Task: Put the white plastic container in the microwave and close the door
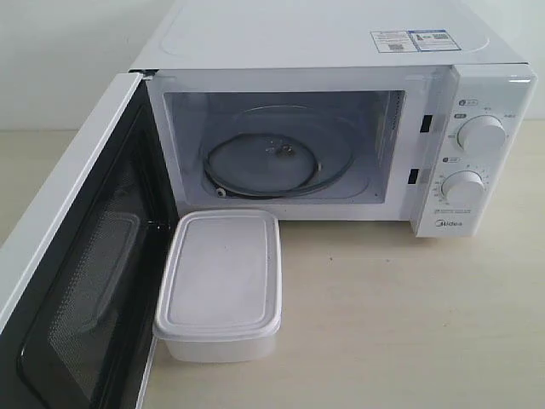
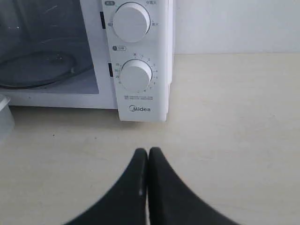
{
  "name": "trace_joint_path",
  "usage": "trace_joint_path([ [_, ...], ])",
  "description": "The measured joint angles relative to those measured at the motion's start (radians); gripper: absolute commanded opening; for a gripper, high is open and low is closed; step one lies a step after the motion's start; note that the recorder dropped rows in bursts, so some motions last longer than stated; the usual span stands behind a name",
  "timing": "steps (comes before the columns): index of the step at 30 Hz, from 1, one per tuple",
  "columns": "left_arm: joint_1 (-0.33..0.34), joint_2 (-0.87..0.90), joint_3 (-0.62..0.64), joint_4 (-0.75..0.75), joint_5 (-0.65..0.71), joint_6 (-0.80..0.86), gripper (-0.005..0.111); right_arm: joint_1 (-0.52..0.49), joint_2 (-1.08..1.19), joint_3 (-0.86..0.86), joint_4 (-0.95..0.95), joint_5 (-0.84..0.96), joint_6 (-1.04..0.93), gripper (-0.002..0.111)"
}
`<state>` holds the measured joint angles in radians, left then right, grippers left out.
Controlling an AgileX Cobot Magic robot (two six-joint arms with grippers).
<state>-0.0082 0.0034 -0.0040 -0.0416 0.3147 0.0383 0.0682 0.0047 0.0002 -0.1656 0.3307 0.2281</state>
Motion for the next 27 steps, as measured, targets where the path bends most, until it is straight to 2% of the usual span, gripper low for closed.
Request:
trace_joint_path([
  [6, 0.000, 0.000, 0.000, 0.000, 0.000, 0.000, 0.004, 0.000, 0.000, 0.000, -0.002, -0.037, 0.000, 0.000],
  [16, 0.000, 0.000, 0.000, 0.000, 0.000, 0.000, 0.004, 0.000, 0.000, 0.000, 0.002, -0.545, 0.000, 0.000],
  [19, 0.000, 0.000, 0.000, 0.000, 0.000, 0.000, 0.004, 0.000, 0.000, 0.000, 0.006, -0.616, 0.001, 0.000],
  [21, 0.000, 0.000, 0.000, 0.000, 0.000, 0.000, 0.004, 0.000, -0.001, 0.000, 0.023, -0.731, 0.008, 0.000],
  [24, 0.000, 0.000, 0.000, 0.000, 0.000, 0.000, 0.004, 0.000, -0.004, 0.000, 0.059, -1.143, 0.013, 0.000],
  [25, 0.000, 0.000, 0.000, 0.000, 0.000, 0.000, 0.004, 0.000, -0.005, -0.010, 0.088, -1.231, 0.020, 0.000],
  [27, 0.000, 0.000, 0.000, 0.000, 0.000, 0.000, 0.004, 0.000, -0.004, -0.087, 0.155, -1.308, 0.038, 0.000],
])
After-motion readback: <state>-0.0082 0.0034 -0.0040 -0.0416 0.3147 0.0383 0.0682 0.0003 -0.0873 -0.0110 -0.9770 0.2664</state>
